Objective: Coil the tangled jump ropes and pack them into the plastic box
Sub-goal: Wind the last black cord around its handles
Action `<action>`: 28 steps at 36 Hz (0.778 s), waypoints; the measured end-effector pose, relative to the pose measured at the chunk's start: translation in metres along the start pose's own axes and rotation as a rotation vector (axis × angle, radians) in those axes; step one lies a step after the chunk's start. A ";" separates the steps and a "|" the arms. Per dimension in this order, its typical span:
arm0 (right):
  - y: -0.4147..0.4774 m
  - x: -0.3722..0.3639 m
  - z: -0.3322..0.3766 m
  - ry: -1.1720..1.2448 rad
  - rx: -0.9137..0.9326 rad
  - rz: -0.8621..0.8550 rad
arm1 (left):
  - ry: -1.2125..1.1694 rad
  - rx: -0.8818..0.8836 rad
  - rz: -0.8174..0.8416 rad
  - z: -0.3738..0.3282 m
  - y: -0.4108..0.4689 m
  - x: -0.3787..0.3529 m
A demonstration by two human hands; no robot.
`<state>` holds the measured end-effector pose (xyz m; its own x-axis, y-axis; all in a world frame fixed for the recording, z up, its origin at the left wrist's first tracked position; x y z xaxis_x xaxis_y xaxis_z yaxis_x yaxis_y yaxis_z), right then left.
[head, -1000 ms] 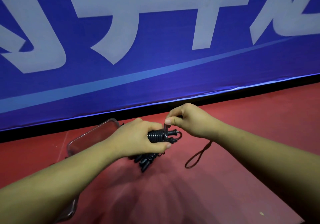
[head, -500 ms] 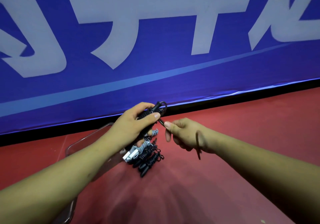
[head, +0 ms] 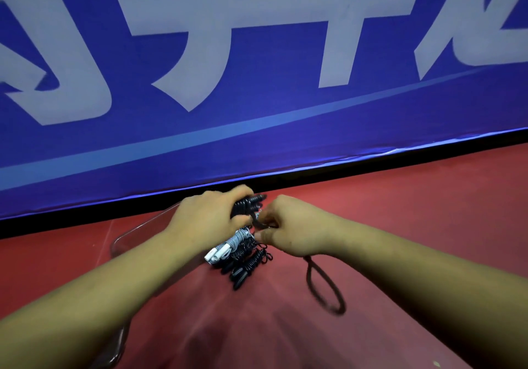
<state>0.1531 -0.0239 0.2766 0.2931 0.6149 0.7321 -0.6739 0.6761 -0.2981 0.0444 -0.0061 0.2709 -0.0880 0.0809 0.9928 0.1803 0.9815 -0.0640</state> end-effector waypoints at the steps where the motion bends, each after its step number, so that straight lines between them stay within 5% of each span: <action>1: -0.001 0.003 0.004 -0.093 0.015 -0.018 | 0.015 -0.030 0.044 -0.007 -0.002 -0.004; 5: -0.008 0.019 0.016 -0.424 0.092 -0.150 | -0.010 -0.141 0.291 -0.028 -0.010 -0.025; 10: -0.006 0.027 0.001 -0.182 0.150 -0.169 | -0.041 -0.198 0.341 -0.043 -0.017 -0.031; 17: -0.011 0.043 -0.042 0.213 0.142 -0.179 | -0.822 -0.282 0.277 -0.048 -0.018 -0.010; 23: -0.004 0.018 -0.035 0.320 0.150 -0.070 | -1.199 -0.274 0.340 -0.048 -0.022 -0.015; 28: -0.003 0.003 -0.044 0.355 0.043 0.073 | -1.361 -0.169 0.173 -0.036 -0.017 -0.005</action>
<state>0.1861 -0.0060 0.2524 0.4549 0.7687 0.4496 -0.7276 0.6120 -0.3100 0.0769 -0.0289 0.2711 -0.9129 0.3986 0.0876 0.3941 0.9168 -0.0651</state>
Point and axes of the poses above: each hand's wrist, its own y-axis towards the middle knuckle, its own x-axis out of the back of the hand, z = x × y, the point moved 9 cm from there along y, towards the middle knuckle, and after that the axes turned 8 degrees about z, right-handed, at the moved point
